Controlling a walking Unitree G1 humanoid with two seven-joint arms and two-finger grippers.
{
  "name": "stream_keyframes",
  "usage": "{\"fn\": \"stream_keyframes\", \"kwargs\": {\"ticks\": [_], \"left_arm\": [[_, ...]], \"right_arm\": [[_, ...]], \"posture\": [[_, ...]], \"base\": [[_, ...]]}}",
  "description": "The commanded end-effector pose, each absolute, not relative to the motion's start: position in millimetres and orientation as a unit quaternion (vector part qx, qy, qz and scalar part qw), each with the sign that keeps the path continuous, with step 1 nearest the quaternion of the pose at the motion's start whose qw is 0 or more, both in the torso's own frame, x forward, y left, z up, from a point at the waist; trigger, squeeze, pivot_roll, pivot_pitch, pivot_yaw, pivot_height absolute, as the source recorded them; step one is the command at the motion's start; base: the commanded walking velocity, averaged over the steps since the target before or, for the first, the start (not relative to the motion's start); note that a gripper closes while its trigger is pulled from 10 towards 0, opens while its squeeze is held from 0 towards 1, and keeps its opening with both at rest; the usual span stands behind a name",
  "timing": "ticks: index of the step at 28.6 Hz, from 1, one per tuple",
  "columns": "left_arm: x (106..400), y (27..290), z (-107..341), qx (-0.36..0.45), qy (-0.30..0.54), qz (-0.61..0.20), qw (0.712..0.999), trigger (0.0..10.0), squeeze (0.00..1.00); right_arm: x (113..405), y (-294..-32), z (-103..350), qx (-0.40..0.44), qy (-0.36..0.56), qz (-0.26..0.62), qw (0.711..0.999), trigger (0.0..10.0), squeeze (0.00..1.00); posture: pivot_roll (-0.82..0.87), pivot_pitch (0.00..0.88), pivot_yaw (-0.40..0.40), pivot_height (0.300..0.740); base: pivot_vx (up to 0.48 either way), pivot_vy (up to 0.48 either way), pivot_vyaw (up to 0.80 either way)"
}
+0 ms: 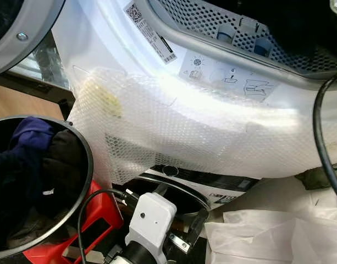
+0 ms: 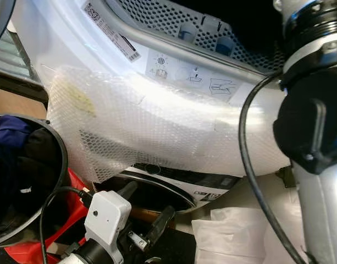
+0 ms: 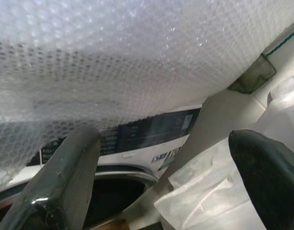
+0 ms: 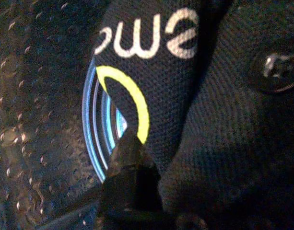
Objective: Clothes washing
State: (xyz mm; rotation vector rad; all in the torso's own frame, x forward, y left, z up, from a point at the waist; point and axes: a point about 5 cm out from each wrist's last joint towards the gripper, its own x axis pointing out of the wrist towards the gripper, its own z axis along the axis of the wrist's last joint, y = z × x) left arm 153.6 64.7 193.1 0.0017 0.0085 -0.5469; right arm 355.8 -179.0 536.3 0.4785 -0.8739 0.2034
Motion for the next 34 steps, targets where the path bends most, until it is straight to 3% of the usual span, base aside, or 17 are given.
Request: {"fn": "stream_keyframes", "kwargs": {"ticks": [1,4,7,15,16,26,34], "left_arm": [[149.4,60.2,195.5,-0.014,0.006,-0.281,0.96,10.0,0.0],[148.3,58.5,194.5,-0.017,0.012,-0.288,0.958,10.0,0.0],[147.9,56.9,193.6,-0.02,0.016,-0.291,0.957,10.0,0.0],[148.8,53.0,194.0,-0.025,0.017,-0.301,0.953,10.0,0.0],[149.6,52.7,194.5,-0.028,0.016,-0.301,0.953,10.0,0.0],[151.3,53.4,194.6,-0.029,0.016,-0.3,0.953,10.0,0.0],[155.0,51.5,195.0,-0.033,0.012,-0.309,0.951,10.0,0.0]], "right_arm": [[355.1,-172.6,537.9,0.179,-0.414,0.12,0.884,10.0,0.0],[376.8,-151.3,504.8,0.078,-0.331,0.163,0.926,10.0,0.0],[385.9,-148.1,486.9,0.025,-0.289,0.172,0.941,10.0,0.0],[392.6,-160.1,470.8,0.066,-0.232,0.188,0.952,10.0,0.0],[392.6,-166.4,471.1,0.061,-0.225,0.168,0.958,10.0,1.0],[385.3,-192.1,480.4,0.045,-0.202,0.132,0.97,10.0,1.0],[379.4,-195.3,489.6,0.01,-0.197,0.137,0.971,10.0,1.0]], "posture": [[0.12,0.294,-0.277,0.74],[0.1,0.301,-0.267,0.74],[0.1,0.305,-0.262,0.74],[0.06,0.307,-0.251,0.74],[0.06,0.305,-0.249,0.74],[0.05,0.302,-0.242,0.74],[0.02,0.295,-0.238,0.74]], "base": [[0.0,0.0,0.0],[0.0,0.0,0.0],[0.0,0.0,0.0],[0.0,0.0,0.0],[0.0,0.0,0.0],[0.0,0.0,0.0],[0.0,0.0,0.0]]}}
